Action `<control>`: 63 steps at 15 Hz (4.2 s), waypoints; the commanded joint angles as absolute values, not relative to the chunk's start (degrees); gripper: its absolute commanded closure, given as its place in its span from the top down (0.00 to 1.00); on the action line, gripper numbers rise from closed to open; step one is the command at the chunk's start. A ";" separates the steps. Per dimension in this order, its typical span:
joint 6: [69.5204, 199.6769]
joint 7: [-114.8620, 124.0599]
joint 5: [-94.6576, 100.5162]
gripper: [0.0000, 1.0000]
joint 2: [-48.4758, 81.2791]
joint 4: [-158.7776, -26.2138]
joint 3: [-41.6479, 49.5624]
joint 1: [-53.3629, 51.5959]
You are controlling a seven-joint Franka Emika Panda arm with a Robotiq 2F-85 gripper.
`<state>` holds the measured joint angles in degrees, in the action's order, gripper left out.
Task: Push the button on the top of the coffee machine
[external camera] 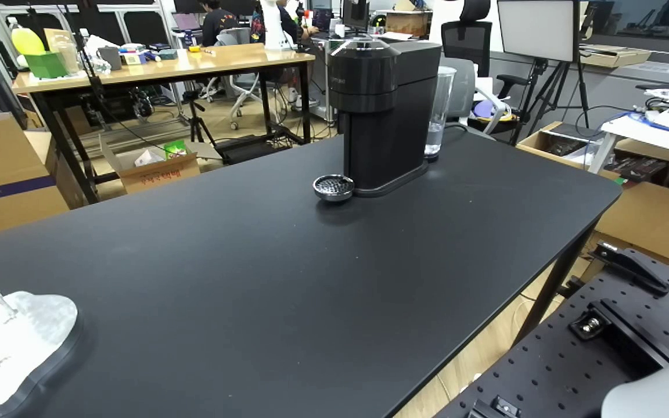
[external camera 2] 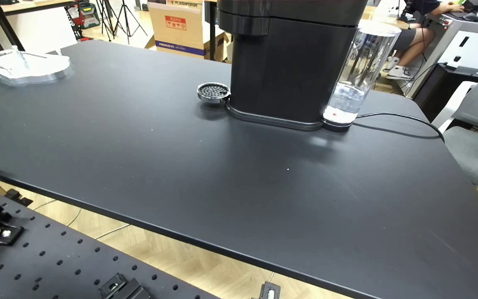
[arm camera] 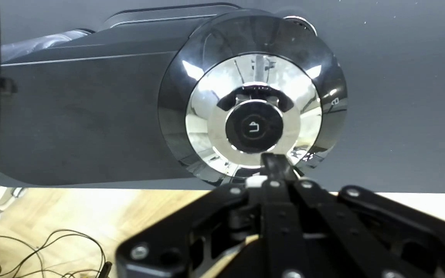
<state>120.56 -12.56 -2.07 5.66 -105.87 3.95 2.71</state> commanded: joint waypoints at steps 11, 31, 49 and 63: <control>120.09 -11.82 -2.18 0.00 8.08 -105.36 3.72 3.83; 121.64 -12.78 -1.91 0.00 10.45 -103.18 2.88 3.97; 121.16 -12.56 -2.21 0.00 13.78 -102.27 3.20 4.54; 121.38 -13.06 -2.80 0.00 10.73 -102.64 2.64 4.11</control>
<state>120.96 -13.04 -3.05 10.48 -103.46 3.13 4.01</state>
